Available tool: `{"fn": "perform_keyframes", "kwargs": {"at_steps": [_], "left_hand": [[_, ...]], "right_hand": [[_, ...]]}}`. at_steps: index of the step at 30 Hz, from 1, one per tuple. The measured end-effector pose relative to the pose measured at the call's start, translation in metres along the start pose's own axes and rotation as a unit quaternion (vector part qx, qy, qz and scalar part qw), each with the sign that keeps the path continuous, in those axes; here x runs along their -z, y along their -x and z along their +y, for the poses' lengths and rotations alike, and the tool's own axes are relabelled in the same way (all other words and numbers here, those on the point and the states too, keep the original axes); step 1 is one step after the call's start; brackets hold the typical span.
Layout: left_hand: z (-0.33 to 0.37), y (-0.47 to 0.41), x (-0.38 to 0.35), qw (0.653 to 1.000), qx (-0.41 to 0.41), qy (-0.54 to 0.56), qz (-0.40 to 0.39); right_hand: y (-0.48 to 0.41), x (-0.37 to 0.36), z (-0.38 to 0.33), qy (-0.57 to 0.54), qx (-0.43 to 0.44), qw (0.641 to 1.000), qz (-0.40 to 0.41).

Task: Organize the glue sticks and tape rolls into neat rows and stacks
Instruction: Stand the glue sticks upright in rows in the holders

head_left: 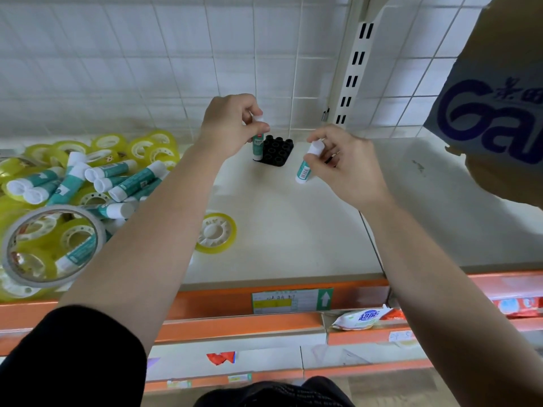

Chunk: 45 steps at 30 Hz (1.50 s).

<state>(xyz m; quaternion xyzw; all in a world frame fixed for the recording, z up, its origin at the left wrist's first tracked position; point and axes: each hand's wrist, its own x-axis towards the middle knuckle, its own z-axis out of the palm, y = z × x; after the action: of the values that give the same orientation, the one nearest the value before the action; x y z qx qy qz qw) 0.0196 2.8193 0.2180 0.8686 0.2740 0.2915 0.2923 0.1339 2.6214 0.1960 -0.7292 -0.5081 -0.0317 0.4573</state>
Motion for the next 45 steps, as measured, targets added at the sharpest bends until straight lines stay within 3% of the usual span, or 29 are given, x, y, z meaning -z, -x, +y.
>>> {"fn": "perform_keyframes", "kwargs": {"at_steps": [7,13,38,45], "left_hand": [[0.003,0.001,0.014,0.996,-0.008,0.028,-0.089],[0.006,-0.001,0.008,0.994,-0.024,0.007,-0.108],[0.019,0.017,0.011,0.992,-0.012,-0.066,-0.105],[0.014,0.062,0.022,0.973,0.042,-0.21,-0.084]], "right_hand": [[0.0,0.001,0.004,-0.007,-0.008,1.0,0.003],[-0.001,0.001,0.004,-0.001,-0.004,1.0,0.005],[-0.002,0.001,0.0,-0.028,-0.025,0.999,0.017],[-0.023,0.004,-0.009,-0.032,-0.01,0.999,0.009]]}}
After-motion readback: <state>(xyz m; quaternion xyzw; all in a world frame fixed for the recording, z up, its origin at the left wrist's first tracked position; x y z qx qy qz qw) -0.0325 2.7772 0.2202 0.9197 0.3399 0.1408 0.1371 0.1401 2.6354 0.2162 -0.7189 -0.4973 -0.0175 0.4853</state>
